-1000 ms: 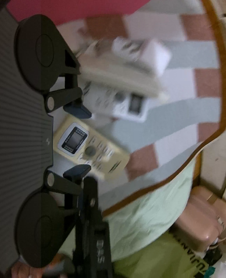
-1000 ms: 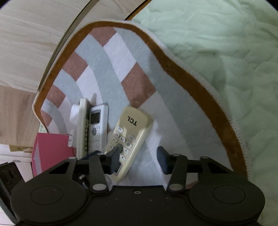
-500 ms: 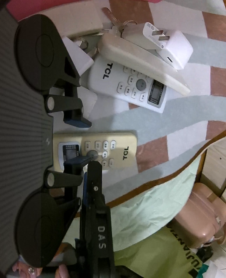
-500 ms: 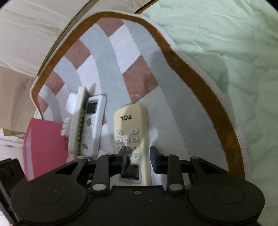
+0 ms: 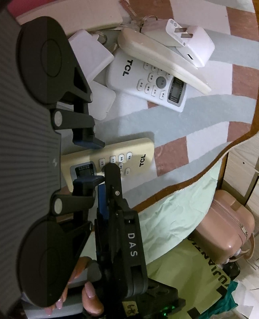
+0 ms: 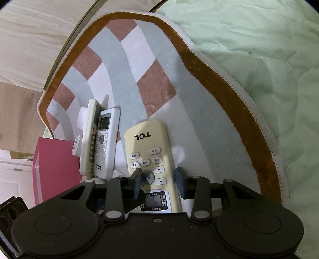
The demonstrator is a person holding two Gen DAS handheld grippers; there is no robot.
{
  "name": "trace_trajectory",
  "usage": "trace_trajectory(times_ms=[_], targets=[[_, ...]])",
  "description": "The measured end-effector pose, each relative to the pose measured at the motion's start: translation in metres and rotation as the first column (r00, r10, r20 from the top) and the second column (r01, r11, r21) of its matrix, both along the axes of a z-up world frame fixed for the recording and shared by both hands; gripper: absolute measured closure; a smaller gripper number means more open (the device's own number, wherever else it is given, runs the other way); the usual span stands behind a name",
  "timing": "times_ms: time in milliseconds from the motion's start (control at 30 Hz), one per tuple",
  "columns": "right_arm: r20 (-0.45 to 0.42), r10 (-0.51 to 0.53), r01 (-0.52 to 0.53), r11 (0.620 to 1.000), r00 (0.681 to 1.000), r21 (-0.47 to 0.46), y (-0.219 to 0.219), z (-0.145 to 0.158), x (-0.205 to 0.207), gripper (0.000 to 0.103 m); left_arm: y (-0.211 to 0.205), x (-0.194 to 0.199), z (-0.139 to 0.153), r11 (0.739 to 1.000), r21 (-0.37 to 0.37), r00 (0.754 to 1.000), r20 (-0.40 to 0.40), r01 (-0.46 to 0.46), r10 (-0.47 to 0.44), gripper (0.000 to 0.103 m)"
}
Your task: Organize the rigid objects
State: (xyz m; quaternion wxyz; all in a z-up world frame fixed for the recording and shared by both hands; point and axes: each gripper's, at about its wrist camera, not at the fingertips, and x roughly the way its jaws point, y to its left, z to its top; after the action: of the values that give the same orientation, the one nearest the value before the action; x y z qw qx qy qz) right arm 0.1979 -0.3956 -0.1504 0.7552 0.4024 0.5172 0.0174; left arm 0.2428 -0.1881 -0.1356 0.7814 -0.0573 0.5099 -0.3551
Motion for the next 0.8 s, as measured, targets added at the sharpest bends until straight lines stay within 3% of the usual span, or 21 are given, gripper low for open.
trace_trajectory(times_ms=[167,433,500,600,733,800], targets=[[-0.004,0.052,-0.053,0.998,0.999,-0.042,0.009,0.005,0.008,0.046,-0.006,-0.003,-0.007,0.999,0.053,1.0,-0.004,0.009,-0.009,0.075],[-0.054,0.131,-0.134,0.988,0.99,-0.069,0.023,0.008,0.029,0.026,-0.008,-0.01,-0.01,0.999,0.034,1.0,0.016,-0.007,0.007,0.063],[-0.063,0.118,-0.122,0.99,0.991,-0.071,0.024,0.009,0.029,0.027,-0.013,-0.014,-0.012,0.998,0.056,0.999,0.041,-0.005,0.003,0.06],[-0.08,0.119,-0.13,0.98,0.99,-0.149,0.029,0.013,0.025,0.052,-0.012,-0.017,-0.009,0.998,0.057,0.998,0.058,-0.024,0.021,0.065],[-0.041,0.088,-0.093,0.985,0.995,-0.148,0.024,0.027,0.009,0.055,-0.002,-0.017,0.01,1.0,0.006,0.998,0.058,-0.028,0.027,0.069],[0.013,0.093,-0.09,0.983,0.996,-0.159,0.025,0.043,0.001,0.056,0.001,-0.022,0.026,1.0,0.006,0.993,0.114,-0.018,0.017,0.07]])
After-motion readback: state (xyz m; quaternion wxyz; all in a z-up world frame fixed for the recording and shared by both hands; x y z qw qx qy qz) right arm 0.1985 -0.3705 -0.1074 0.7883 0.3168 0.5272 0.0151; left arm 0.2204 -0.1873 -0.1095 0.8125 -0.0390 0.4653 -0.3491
